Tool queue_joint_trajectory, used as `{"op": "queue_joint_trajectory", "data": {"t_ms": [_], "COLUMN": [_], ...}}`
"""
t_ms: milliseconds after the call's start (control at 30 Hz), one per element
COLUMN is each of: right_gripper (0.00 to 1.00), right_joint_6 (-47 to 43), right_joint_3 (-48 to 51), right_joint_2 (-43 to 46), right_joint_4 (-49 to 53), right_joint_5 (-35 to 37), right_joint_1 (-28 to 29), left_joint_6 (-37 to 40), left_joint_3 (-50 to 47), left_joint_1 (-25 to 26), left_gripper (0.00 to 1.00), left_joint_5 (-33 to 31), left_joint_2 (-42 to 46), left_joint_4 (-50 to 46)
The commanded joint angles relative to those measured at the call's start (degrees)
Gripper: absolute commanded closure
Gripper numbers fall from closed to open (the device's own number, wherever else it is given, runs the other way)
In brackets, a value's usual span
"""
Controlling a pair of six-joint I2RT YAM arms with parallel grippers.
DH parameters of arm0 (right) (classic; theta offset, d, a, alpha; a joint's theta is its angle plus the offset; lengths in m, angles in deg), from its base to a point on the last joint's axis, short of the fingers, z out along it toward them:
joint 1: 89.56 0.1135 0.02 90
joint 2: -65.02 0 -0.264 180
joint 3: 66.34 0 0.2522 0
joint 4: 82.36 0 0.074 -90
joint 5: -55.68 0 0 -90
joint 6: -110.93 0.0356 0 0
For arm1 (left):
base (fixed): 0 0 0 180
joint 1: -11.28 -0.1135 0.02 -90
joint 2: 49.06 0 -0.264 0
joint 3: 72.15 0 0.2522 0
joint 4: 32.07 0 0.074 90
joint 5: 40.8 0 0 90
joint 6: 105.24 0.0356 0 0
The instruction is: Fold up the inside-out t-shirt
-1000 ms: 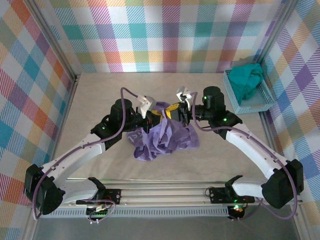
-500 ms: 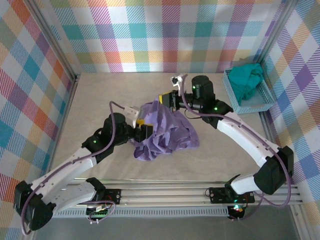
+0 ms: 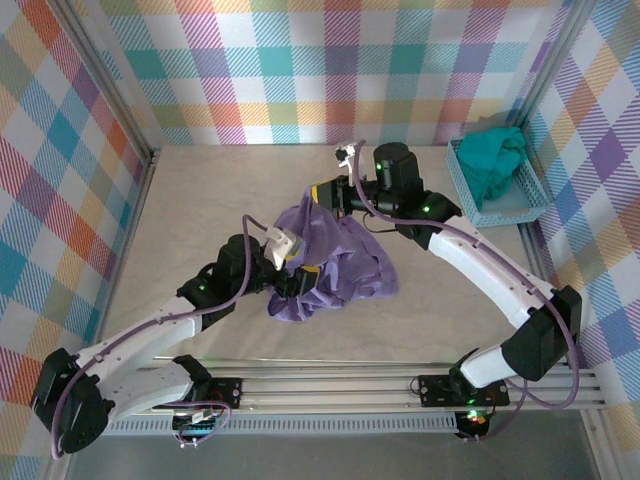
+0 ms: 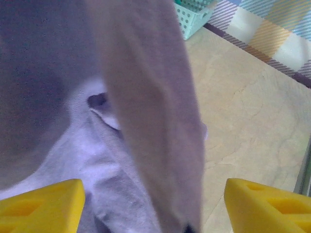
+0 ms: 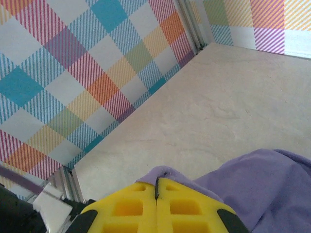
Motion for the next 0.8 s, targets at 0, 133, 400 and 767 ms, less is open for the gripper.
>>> {"op": "queue_joint_trajectory", "data": {"t_ms": [0,133,400,767], "right_gripper": [1.00,1.00,1.00,1.00], "right_joint_6": [-0.37,-1.25,-1.87,-7.20], "right_joint_3": [-2.63,-3.59,-6.05,-9.08], "right_joint_2": [-0.72,-1.02,-2.38,-5.50], "right_joint_4": [1.24,2.07,2.97,10.23], "right_joint_5": [0.63,1.53,1.66,14.06], "right_joint_1": [0.26,0.30,0.30,0.27], "left_joint_6": [4.34,5.32,5.95,-5.64], "left_joint_3": [2.33,3.41,4.81,4.87], "left_joint_1": [1.24,1.73,1.79,1.43], "left_gripper": [0.31,0.48,0.71,1.00], "left_joint_5": [1.33,0.78,-0.16,-11.14], "left_joint_2": [-1.34,-2.91,-4.16,3.19], "left_joint_4": [2.90,1.05,0.31,-2.98]}}
